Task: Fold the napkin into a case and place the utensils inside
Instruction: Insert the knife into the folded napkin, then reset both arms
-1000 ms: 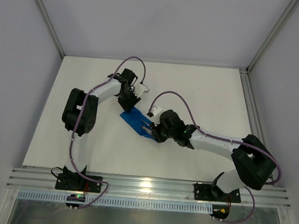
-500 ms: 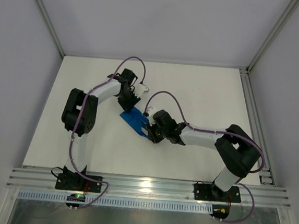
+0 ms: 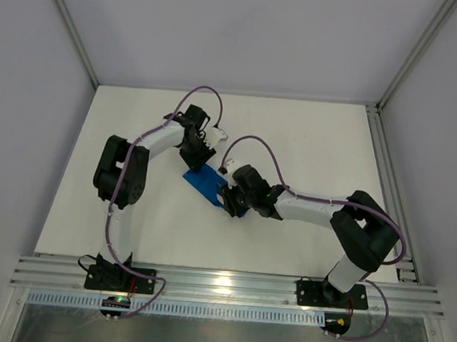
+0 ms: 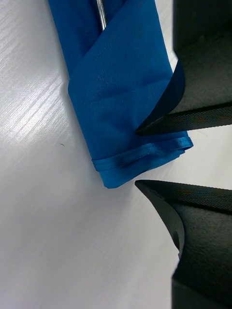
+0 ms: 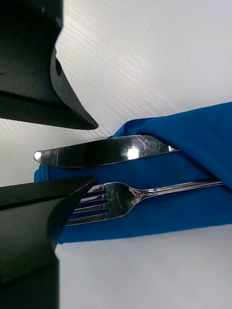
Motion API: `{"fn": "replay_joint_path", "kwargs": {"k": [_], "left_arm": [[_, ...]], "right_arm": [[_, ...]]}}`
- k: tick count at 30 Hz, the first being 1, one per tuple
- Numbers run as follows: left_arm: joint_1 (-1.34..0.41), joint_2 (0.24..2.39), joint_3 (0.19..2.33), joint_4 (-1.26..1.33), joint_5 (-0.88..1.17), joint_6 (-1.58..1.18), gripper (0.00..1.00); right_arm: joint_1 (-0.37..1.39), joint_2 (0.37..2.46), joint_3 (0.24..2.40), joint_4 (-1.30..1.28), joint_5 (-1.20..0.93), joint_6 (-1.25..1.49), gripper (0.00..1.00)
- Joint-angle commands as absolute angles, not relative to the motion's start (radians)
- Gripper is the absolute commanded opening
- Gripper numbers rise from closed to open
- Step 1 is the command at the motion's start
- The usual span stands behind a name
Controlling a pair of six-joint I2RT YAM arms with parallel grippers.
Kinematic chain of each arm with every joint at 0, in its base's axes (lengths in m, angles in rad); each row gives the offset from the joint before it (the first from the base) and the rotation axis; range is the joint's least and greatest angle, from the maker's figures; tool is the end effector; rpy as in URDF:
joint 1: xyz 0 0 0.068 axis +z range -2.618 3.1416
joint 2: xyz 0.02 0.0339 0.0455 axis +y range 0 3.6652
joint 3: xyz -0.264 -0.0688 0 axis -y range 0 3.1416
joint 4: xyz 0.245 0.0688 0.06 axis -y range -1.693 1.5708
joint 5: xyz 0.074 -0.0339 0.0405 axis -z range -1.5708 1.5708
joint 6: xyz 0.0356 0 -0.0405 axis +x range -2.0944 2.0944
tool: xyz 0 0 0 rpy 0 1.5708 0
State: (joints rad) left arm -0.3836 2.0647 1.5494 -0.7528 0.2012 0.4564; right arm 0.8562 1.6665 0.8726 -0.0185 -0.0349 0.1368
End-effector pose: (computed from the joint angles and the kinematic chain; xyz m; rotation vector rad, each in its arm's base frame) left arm 0.3872 -0.1639 0.1735 1.1896 2.5574 -0.2688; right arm 0.2187 0.2540 0.1641 -0.8762 2.2816 0.5014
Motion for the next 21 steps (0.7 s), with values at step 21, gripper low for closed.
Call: {"fn": "replay_joint_path", "kwargs": {"k": [21], "left_arm": [[-0.382, 1.971, 1.768, -0.818, 0.063, 0.378, 0.51]], "right_arm": [[0.401, 1.296, 1.022, -0.336, -0.041, 0.385, 0.81]]}}
